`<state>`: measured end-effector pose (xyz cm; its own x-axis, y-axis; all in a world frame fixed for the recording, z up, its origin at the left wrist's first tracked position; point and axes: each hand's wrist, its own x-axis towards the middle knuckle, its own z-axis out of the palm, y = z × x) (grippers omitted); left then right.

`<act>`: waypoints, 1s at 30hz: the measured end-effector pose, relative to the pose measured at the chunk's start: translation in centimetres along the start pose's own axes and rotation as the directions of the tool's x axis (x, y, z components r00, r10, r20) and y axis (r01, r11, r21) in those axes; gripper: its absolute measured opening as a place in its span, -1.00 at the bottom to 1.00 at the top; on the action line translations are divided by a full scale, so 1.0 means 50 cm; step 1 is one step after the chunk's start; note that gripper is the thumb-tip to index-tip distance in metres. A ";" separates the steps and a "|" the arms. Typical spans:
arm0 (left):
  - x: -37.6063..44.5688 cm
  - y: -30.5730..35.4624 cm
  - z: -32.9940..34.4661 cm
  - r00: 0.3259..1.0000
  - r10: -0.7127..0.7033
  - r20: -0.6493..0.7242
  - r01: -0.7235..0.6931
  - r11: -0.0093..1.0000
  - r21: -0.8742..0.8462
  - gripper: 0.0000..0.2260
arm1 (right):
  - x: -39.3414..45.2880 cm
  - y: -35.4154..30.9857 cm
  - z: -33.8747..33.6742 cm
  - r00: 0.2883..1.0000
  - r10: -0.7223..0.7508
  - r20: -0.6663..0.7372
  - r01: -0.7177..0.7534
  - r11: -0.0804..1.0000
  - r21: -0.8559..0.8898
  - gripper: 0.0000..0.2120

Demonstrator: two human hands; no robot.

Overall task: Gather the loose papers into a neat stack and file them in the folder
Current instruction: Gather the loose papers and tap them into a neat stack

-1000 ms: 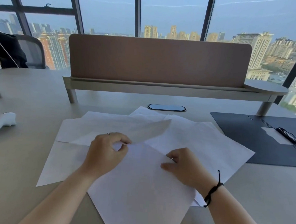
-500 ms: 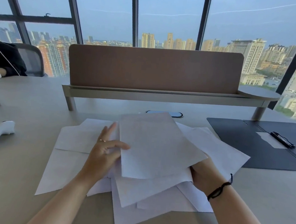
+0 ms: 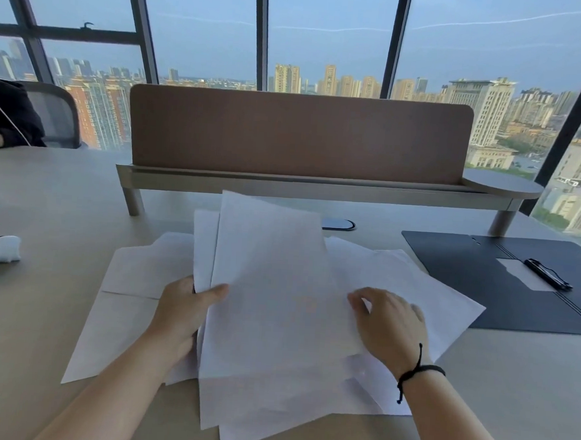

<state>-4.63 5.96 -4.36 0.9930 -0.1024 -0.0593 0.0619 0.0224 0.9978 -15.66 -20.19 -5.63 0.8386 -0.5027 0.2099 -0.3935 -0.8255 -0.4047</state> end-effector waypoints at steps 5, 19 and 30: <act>0.030 -0.003 -0.025 0.981 -0.194 0.000 0.185 0.934 -0.306 -0.80 | -0.006 0.004 0.018 0.918 0.028 0.396 0.037 0.987 -0.156 -0.42; 0.058 -0.007 -0.056 0.982 -0.185 0.026 0.187 0.978 -0.087 -0.68 | 0.006 -0.001 -0.011 0.999 0.006 0.040 -0.011 0.991 0.131 -0.40; -0.013 -0.004 0.015 0.996 -0.012 0.086 -0.004 0.981 0.194 -0.91 | -0.010 -0.041 0.010 0.971 0.093 0.221 -0.183 0.883 0.432 -0.44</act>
<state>-5.37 5.29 -4.47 0.9798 -0.1879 -0.0690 0.0367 -0.1702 0.9847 -15.07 -18.12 -5.36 0.8607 -0.5081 -0.0309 -0.3384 -0.5259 -0.7803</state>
